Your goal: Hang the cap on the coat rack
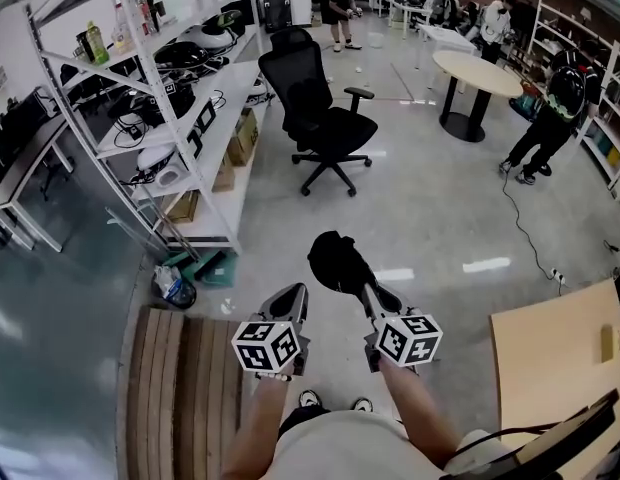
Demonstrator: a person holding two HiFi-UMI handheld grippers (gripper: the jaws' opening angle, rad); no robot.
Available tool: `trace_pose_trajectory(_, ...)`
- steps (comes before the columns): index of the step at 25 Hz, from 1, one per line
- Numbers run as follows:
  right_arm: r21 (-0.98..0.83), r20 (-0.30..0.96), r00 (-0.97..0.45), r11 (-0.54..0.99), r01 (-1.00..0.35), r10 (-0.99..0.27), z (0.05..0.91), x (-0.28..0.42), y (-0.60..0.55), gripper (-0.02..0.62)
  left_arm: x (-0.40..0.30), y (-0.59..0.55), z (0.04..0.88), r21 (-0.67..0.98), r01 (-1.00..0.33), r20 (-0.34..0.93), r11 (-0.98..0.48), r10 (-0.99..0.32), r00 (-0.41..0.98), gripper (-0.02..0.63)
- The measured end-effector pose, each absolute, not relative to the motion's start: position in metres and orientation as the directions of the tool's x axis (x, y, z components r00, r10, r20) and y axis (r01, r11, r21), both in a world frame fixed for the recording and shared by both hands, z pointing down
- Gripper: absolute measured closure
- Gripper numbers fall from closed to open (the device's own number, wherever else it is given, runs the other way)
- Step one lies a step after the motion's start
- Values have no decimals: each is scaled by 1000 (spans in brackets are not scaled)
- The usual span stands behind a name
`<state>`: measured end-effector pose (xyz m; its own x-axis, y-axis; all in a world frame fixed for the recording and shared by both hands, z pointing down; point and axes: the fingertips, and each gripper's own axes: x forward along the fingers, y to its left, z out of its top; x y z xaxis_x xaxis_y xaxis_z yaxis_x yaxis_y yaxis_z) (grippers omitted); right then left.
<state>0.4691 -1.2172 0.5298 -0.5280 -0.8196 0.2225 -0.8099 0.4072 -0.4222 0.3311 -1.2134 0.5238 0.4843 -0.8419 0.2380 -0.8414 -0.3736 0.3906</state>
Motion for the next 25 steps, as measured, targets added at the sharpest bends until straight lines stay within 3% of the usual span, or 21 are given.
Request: trace_pose_trajectory(25, -434, 204, -561, 440, -786, -802, 523, 438, -1223, 578, 299, -1216, 518, 416, -837, 205, -356, -860, 468, 601)
